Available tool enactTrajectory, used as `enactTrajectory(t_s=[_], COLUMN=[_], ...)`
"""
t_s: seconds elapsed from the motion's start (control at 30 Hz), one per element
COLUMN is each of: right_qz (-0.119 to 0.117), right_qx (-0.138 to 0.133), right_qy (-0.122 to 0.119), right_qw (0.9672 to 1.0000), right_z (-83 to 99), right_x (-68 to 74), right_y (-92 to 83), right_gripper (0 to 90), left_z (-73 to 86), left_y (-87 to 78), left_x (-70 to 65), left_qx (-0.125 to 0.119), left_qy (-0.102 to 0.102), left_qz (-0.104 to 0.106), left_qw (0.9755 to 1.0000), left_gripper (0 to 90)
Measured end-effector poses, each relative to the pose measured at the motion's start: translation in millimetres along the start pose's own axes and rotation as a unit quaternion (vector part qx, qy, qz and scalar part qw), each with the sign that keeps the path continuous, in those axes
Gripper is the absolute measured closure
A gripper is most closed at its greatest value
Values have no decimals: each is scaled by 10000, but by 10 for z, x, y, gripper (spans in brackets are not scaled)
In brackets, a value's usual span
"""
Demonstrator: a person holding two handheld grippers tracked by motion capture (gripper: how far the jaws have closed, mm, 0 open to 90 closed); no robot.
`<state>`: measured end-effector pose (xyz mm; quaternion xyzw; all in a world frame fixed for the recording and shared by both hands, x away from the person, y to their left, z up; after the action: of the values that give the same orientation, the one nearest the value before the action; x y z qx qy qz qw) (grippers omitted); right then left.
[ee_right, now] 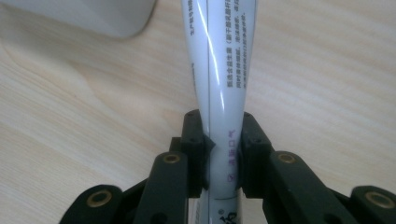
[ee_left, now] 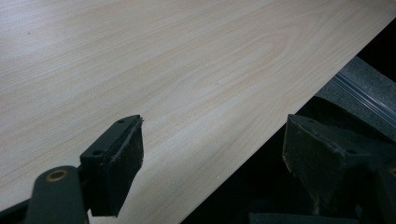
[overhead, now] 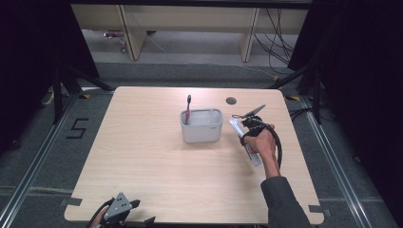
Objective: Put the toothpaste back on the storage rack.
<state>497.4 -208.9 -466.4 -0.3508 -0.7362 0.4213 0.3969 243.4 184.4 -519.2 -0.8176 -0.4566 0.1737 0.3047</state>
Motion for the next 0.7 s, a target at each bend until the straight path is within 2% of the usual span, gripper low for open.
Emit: enactTrajectory(t_s=[0.03, 0.07, 0.1, 0.13, 0.17, 0.2, 0.23, 0.3, 0.33, 0.37, 0.43, 0.47, 0.5, 0.53, 0.57, 0.6, 0.63, 0.67, 0.7], right_qz=[0, -38, -63, -249, -45, -149, -100, -174, -210, -210, -163, -163, -184, -213, -295, -508, -441, -515, -536], right_qx=[0, -60, -126, -212, -302, -375, -510, -591, -732, -732, -968, -968, -1103, -1182, -1276, -1355, -1469, -1565, -1616], right_qy=[0, 171, 81, 124, 129, 64, 27, 5, 17, 17, -119, -119, -318, -241, -364, -144, -290, -370, -323], right_qw=[10000, 9998, 9999, 9994, 9995, 9992, 9986, 9981, 9971, 9971, 9951, 9951, 9932, 9925, 9907, 9894, 9877, 9856, 9849], right_z=[0, -3, -17, -28, -35, -38, -52, -53, -63, -63, -79, -79, -87, -90, -97, -95, -110, -119, -121], right_x=[0, 34, 21, 26, 40, 38, 38, 37, 42, 42, 35, 35, 13, 32, 22, 65, 43, 38, 47], right_y=[0, -28, -81, -131, -158, -192, -238, -267, -305, -305, -355, -355, -362, -388, -393, -404, -429, -451, -466], right_gripper=[758, 758, 758, 758, 758, 759, 758, 758, 758, 758, 758, 758, 759, 759, 759, 759, 759, 759, 758], left_z=[0, -4, -3, 1, 4, 3, 1, -3, 0, 0, 3, 4, 5, 6, 6, 6, 6, 7, 7], left_y=[0, 6, 6, 4, 3, 11, 12, 13, 15, 15, 14, 15, 15, 16, 19, 20, 19, 20, 20], left_x=[0, -7, -4, -5, -7, -6, -3, -3, -3, -3, -1, -1, -1, -2, 2, 3, -1, -2, -2], left_qx=[0, -33, -27, -23, -18, -52, -48, -47, -53, -53, -42, -37, -32, -29, -21, -19, -26, -35, -35], left_qy=[0, -72, -64, -59, -67, -76, -60, -67, -56, -56, -57, -65, -62, -61, -54, -46, -45, -50, -50], left_qz=[0, 17, 19, 22, 12, 26, 40, 46, 41, 41, 48, 54, 58, 58, 31, 25, 61, 57, 57], left_qw=[10000, 10000, 10000, 10000, 10000, 10000, 10000, 10000, 10000, 10000, 10000, 10000, 10000, 10000, 10000, 10000, 10000, 10000, 10000], left_gripper=[197, 197, 197, 197, 197, 197, 197, 197, 197, 197, 197, 197, 197, 197, 197, 197, 197, 197, 197])
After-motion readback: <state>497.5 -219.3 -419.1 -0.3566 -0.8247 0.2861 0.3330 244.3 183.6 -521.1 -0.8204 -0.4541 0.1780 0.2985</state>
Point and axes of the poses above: each handheld gripper's, and its own axes: y roughly forward along the jaws, z roughly out of its underside, x roughly to its left, the point moved 3 cm from there along y, roughly forward along the jaws, and after that the axes turned 14 degrees about -z, right-handed, at the moved point
